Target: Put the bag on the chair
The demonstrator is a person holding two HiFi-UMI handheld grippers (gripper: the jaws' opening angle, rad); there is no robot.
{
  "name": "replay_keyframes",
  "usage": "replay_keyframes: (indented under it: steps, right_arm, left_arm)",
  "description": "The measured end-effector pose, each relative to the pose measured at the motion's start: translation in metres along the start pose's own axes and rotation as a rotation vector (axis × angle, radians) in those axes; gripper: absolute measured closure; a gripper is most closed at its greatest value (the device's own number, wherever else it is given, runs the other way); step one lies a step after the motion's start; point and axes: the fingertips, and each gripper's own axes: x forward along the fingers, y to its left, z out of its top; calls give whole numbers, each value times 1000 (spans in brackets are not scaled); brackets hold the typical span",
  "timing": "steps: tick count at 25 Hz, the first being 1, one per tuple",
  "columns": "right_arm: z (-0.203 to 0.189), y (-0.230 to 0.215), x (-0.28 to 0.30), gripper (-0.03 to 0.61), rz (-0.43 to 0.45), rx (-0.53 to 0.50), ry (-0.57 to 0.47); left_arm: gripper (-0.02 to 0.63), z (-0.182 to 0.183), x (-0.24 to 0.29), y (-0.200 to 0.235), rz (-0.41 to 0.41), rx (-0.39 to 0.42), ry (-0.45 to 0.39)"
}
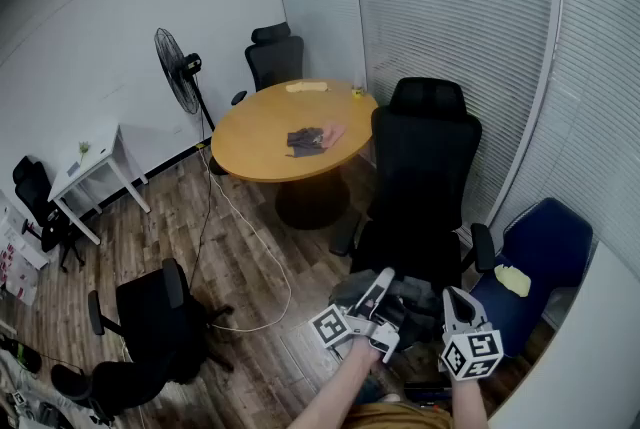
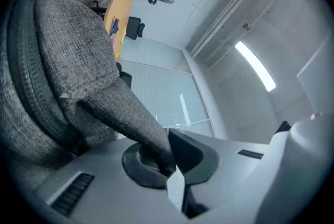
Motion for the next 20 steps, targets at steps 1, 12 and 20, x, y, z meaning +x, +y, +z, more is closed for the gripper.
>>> replay_keyframes:
  steps: [1,12,20]
  right_arm:
    - [2,-2,-1,566,-5,-4,-4]
    - [0,-15,-5,566,5,22,-16]
    - [9,-37,7,566,-18,43,-34]
  left_arm:
    - [586,-4,3,-1,-4,3,11]
    - [586,-12,12,2,-20,-48,-6]
    - [586,-10,39,16,-23,-88,4]
